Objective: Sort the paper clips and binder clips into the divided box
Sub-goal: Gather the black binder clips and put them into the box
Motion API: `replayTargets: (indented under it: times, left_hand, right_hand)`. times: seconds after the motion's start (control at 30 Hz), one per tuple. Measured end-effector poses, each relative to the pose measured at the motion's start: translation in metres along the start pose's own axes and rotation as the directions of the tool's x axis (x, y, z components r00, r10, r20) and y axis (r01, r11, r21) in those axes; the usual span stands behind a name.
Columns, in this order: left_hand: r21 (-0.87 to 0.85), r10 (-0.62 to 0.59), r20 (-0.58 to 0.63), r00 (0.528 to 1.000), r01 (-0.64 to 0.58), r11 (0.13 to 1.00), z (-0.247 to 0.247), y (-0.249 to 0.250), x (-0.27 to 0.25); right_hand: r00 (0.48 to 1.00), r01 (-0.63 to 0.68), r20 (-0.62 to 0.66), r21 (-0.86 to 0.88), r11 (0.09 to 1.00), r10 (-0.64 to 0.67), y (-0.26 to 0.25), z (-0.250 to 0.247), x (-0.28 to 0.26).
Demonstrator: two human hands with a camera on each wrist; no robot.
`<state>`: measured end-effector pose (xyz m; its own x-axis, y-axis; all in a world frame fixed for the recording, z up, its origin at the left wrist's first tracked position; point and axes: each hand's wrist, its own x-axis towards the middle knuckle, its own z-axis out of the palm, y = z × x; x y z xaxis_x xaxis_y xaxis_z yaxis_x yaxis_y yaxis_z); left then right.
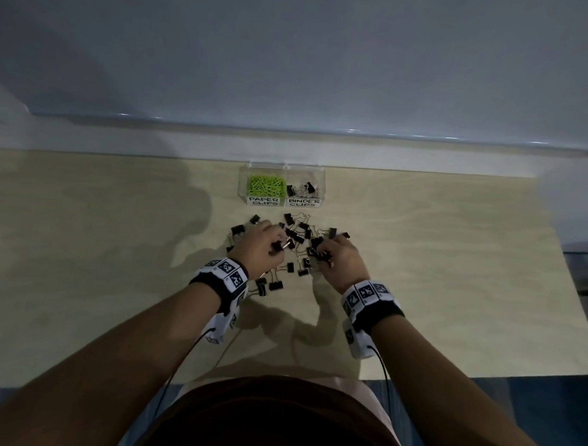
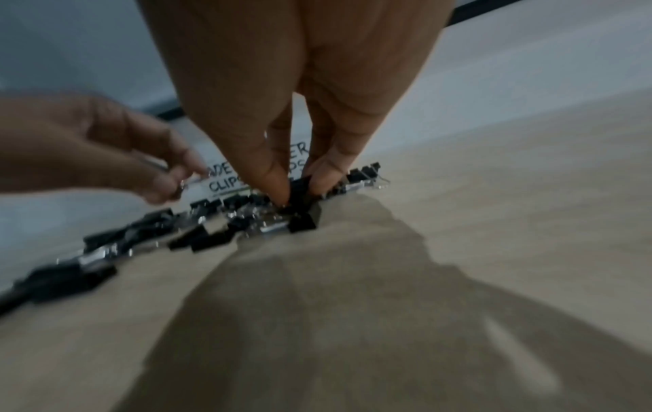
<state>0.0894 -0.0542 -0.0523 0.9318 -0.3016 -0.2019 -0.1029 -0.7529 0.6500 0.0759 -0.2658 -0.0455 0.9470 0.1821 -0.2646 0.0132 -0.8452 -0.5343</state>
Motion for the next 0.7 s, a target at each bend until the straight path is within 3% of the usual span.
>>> replayTargets:
  times: [0.07,0.17,0.3,0.43,0.7]
  left_hand:
    - [0.003,-0.019,-0.057,0.998,0.02,1.0,-0.001,-0.002,0.005]
    - [0.142,-0.002,0.009,1.0,0.001,0.99,-0.002,0.005,0.017]
    - [0.269,0.053,0.074,0.996,-0.071,0.961,0.005,0.013,0.033]
    - [0.37,0.03,0.041,0.999,-0.043,0.928,0.01,0.026,0.041]
    - [0.287,-0.064,-0.016,0.998,0.066,0.956,0.015,0.036,0.05]
  right_hand:
    - [1.0,0.01,0.012,-0.071,0.997,-0.009,0.0,0.004,-0.002]
    - [0.998,0.059,-0.028,-0.13,0.99,-0.063,-0.001,0.004,-0.006]
    - [0.994,0.098,-0.029,-0.126,0.987,-0.102,-0.005,0.001,-0.01]
    - [0.992,0.102,-0.063,-0.08,0.992,-0.107,0.003,0.002,-0.012]
    - [0.972,0.084,-0.225,0.091,0.992,-0.062,0.006,-0.019,0.002]
